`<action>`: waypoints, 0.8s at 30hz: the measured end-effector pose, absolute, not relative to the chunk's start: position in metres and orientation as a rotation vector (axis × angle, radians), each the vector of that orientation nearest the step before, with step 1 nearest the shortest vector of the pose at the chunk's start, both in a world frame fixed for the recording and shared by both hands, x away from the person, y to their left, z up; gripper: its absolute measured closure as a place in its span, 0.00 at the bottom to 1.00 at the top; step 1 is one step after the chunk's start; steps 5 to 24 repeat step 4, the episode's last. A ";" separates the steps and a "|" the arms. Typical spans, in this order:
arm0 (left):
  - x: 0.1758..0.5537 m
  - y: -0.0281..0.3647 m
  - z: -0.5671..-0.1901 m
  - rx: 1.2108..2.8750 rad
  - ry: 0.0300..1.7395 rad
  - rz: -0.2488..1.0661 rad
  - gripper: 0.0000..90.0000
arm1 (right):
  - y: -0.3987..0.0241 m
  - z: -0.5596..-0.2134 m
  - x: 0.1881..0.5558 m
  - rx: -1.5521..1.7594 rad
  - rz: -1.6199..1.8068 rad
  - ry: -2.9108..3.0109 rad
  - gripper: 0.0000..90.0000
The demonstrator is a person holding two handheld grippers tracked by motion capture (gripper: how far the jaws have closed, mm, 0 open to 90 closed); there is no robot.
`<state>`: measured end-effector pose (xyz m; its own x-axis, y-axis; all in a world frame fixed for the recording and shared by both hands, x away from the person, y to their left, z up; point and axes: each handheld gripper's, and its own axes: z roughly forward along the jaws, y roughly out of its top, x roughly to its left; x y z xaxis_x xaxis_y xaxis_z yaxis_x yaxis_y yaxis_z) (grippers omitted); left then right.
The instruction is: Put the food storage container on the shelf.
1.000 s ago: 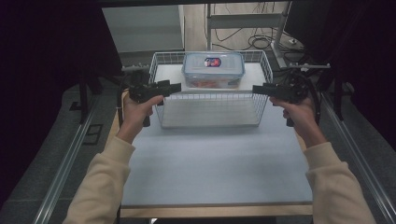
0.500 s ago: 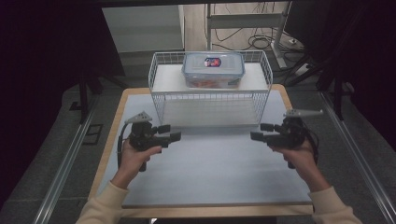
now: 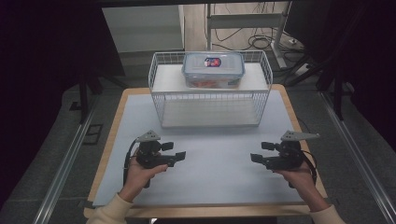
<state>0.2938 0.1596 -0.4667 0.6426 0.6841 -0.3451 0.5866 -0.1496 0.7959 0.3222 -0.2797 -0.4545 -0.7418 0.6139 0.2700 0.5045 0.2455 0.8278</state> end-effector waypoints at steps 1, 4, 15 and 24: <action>0.293 0.160 -0.468 1.827 1.016 0.118 0.29 | -0.281 -0.457 0.320 1.068 1.518 2.368 0.18; 0.292 0.163 -0.479 1.847 1.031 0.124 0.25 | -0.287 -0.470 0.314 1.042 1.440 2.349 0.16; 0.292 0.163 -0.479 1.847 1.031 0.124 0.25 | -0.287 -0.470 0.314 1.042 1.440 2.349 0.16; 0.292 0.163 -0.479 1.847 1.031 0.124 0.25 | -0.287 -0.470 0.314 1.042 1.440 2.349 0.16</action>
